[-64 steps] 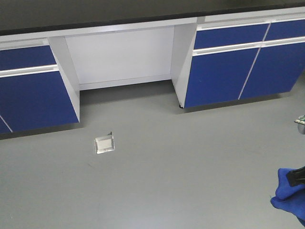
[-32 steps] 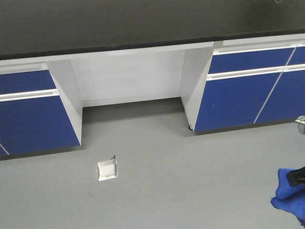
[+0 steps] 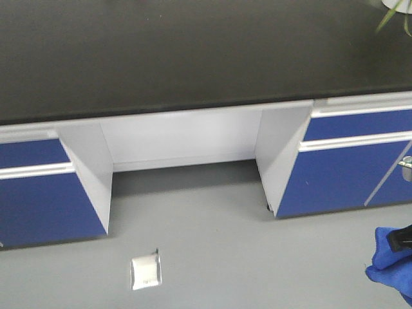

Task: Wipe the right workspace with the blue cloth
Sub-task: 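Hold the cloth raised while the base drives to the other bench, then lower the held cloth onto the black bench and sweep it inward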

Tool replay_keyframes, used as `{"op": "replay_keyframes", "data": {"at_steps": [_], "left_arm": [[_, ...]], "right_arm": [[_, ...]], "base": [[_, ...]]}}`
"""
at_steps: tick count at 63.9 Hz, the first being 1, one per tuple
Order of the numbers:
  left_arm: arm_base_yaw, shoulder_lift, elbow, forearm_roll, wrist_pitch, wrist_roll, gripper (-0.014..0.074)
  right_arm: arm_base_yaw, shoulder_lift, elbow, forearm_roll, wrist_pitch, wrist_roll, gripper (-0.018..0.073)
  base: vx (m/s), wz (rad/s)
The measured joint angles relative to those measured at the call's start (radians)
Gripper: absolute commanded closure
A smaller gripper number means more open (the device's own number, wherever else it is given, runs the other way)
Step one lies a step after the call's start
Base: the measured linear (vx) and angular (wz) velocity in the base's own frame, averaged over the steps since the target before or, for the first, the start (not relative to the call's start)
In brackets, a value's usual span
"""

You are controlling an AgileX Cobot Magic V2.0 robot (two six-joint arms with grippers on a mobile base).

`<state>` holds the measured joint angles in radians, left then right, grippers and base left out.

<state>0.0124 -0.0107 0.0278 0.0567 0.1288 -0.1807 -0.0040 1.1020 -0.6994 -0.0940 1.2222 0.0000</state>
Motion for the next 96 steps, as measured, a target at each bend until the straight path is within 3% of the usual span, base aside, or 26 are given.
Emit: {"op": "replay_keyframes", "data": {"at_steps": [54, 96], "left_arm": [[0.0, 0.0, 0.0, 0.0, 0.0, 0.0, 0.0602], [0.0, 0.0, 0.0, 0.0, 0.0, 0.0, 0.0602]], "right_arm": [[0.0, 0.0, 0.0, 0.0, 0.0, 0.0, 0.0564], [0.0, 0.0, 0.0, 0.0, 0.0, 0.0, 0.0564]], "base": [[0.37, 0.08], [0.18, 0.07]]}}
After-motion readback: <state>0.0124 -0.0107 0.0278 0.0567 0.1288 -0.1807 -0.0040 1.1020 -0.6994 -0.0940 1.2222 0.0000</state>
